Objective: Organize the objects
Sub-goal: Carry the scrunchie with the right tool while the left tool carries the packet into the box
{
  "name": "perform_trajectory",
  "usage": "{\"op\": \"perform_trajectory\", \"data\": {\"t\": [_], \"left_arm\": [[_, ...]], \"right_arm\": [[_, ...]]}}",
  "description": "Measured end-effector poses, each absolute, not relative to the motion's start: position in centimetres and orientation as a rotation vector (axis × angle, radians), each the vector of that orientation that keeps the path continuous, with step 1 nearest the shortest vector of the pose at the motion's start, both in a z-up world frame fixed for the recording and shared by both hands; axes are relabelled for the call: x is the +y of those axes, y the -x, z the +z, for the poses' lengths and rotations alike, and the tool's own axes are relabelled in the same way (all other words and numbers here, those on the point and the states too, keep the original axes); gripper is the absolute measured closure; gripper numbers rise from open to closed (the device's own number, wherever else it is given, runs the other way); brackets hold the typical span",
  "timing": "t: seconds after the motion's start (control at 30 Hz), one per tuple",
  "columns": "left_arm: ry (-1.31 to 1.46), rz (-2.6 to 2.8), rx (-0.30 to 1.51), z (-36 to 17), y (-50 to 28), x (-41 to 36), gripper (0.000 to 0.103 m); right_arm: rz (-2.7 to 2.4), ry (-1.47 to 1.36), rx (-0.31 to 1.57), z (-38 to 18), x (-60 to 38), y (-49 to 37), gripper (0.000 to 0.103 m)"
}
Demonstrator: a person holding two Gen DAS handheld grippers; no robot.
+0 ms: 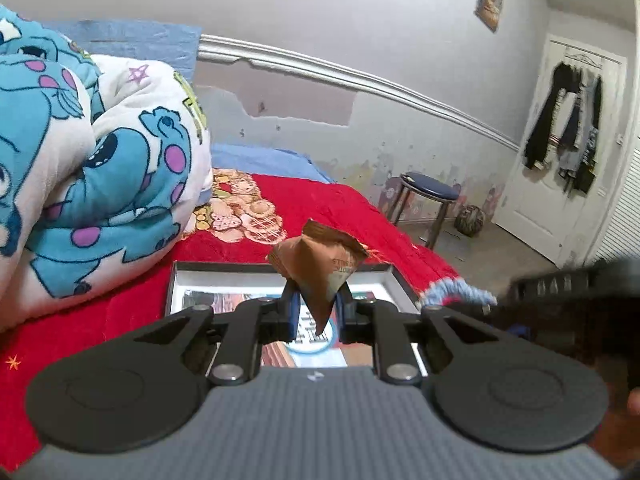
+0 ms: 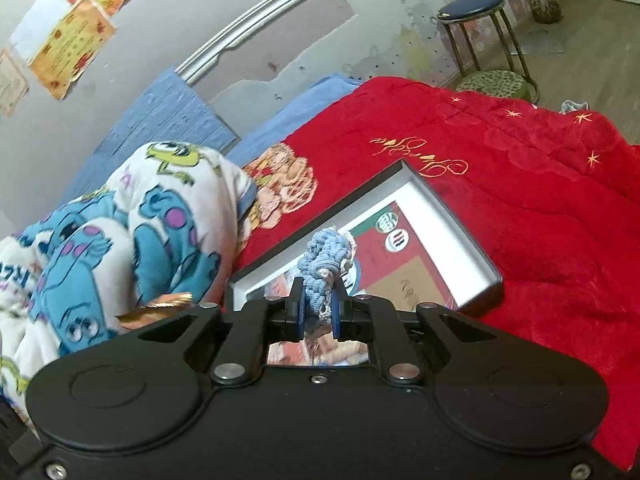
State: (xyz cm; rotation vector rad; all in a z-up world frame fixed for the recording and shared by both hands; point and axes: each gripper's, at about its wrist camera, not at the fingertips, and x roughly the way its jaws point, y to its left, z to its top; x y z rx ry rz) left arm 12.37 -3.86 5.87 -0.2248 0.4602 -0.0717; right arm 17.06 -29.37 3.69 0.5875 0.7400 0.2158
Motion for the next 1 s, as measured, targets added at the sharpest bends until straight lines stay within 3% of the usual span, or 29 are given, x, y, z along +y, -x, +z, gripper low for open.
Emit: {"op": "perform_trajectory", "data": {"t": [0.2, 0.57, 1.0], "left_arm": [[0.243, -0.107, 0.454, 4.3, -14.4, -4.5, 0.082], [0.171, -0.131, 0.621, -4.6, -16.1, -8.3, 0.082], [0.156, -0.135, 0.659, -5.5, -16.4, -8.6, 0.082]], "right_arm": [[0.208, -0.669, 0.735, -0.8, -29.4, -18.3, 0.091], [0.215, -0.698, 0.740, -5.1, -29.2, -21.3, 0.090], [0.134, -0.629, 0.801, -5.6, -28.4, -21.0, 0.090]]}}
